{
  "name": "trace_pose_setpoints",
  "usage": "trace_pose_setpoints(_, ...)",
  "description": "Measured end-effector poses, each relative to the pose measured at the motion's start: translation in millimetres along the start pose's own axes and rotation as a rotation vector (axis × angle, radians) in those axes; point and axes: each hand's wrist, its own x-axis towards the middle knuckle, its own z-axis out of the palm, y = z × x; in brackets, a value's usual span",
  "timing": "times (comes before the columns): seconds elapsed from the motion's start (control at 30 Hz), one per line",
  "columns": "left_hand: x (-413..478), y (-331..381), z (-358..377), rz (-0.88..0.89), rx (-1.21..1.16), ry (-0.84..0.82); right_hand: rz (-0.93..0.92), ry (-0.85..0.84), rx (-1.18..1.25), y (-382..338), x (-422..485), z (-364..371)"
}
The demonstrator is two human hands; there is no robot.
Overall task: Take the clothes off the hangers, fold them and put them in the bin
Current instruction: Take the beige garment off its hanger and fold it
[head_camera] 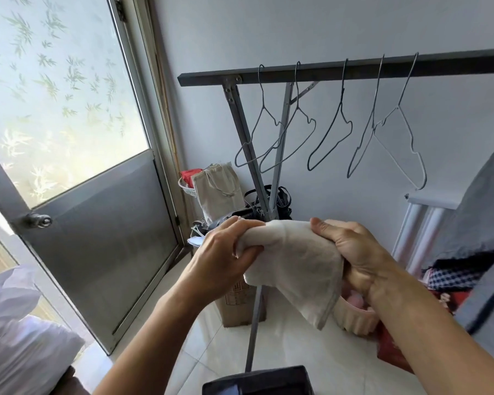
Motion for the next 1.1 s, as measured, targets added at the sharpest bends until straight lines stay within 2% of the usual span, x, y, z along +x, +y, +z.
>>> trace_pose_setpoints(0.2, 4, 0, -8, -0.128, -0.080, 0.038, -0.082, -0.107, -0.011, -1, 0, -3)
trace_pose_setpoints(0.37, 8, -5, -15, -0.315, -0.276, 0.012, -0.168, -0.131, -0.013, -5, -5, 4)
trace_pose_setpoints(0.47, 1, -3, -17, -0.433, -0.722, -0.072, -0.200, -0.048, -0.006, -7, -2, 7)
trace_pose_setpoints(0.57, -6, 3, -11, -0.637, -0.976, -0.060, -0.238, 0.039, -0.022, -6, 4, 12)
trace_pose_setpoints(0.63, -8, 5, -6, -0.738, -1.065, -0.021, -0.276, 0.120, -0.073, -2, 9, 16)
trace_pose_setpoints(0.77, -12, 1, -1, -0.833, -1.131, 0.056, -0.372, 0.333, -0.275, 12, 27, 20)
trace_pose_setpoints(0.87, -16, -7, -1, -0.872, -1.145, 0.064, -0.418, 0.383, -0.354, 26, 41, 23)
trace_pose_setpoints(0.93, -19, -17, -2, -0.887, -1.151, 0.076, -0.374, 0.342, -0.348, 37, 48, 27)
trace_pose_setpoints(0.97, -21, -25, -4, -0.899, -1.149, 0.089, -0.298, 0.265, -0.316, 43, 50, 31)
trace_pose_setpoints(1.07, -26, -47, -9, -0.952, -1.128, 0.125, 0.067, -0.157, -0.094, 57, 49, 40)
trace_pose_setpoints(1.1, -28, -55, -10, -0.965, -1.111, 0.137, 0.144, -0.250, -0.021, 63, 48, 44)
